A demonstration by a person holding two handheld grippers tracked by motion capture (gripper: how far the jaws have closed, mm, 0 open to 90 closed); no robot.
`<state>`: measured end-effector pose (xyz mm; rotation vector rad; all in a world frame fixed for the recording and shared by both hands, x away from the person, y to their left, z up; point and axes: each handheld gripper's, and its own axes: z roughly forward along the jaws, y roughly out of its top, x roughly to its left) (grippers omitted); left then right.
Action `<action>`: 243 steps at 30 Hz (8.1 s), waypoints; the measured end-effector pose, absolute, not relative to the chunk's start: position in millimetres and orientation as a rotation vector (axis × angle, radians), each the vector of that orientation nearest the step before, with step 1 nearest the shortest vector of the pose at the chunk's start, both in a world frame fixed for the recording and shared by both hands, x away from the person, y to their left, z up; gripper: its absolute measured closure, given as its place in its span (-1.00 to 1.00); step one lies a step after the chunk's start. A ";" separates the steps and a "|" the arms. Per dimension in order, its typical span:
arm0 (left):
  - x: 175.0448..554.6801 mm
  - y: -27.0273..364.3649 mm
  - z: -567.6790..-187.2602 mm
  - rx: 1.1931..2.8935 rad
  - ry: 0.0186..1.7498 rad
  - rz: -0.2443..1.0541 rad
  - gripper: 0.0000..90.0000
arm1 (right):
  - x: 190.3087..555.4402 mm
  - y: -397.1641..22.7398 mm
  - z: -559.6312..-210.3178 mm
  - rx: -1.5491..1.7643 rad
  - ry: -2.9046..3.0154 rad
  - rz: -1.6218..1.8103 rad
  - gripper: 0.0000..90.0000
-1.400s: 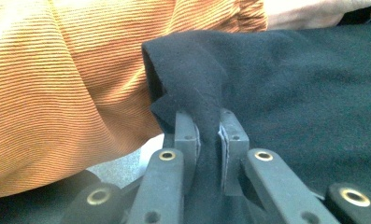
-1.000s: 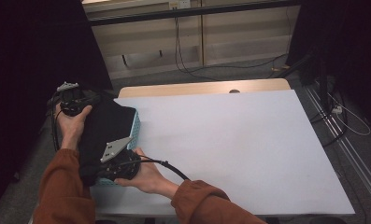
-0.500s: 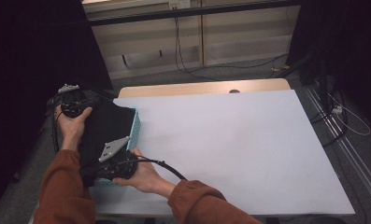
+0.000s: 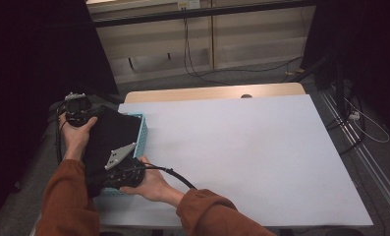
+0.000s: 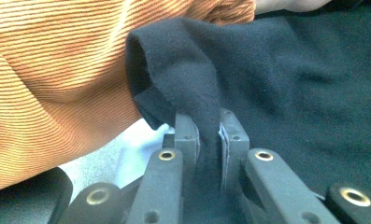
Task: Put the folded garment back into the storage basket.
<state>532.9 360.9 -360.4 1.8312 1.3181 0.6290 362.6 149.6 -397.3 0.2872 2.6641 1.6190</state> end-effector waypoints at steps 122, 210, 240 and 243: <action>319.9 388.7 -391.1 1.903 1.348 0.473 -0.30 | 340.3 26.6 -411.6 0.485 2.587 1.559 0.02; 306.7 245.9 -387.9 1.847 0.920 0.561 -0.90 | 325.7 -105.9 -429.8 0.916 2.320 1.369 -0.84; 316.1 199.1 -411.5 1.900 0.818 0.519 -0.90 | 273.4 -230.9 -437.9 1.140 2.052 1.307 -0.84; 315.2 198.6 -413.5 1.905 0.810 0.515 -0.90 | 267.4 -238.8 -440.6 1.157 2.032 1.291 -0.85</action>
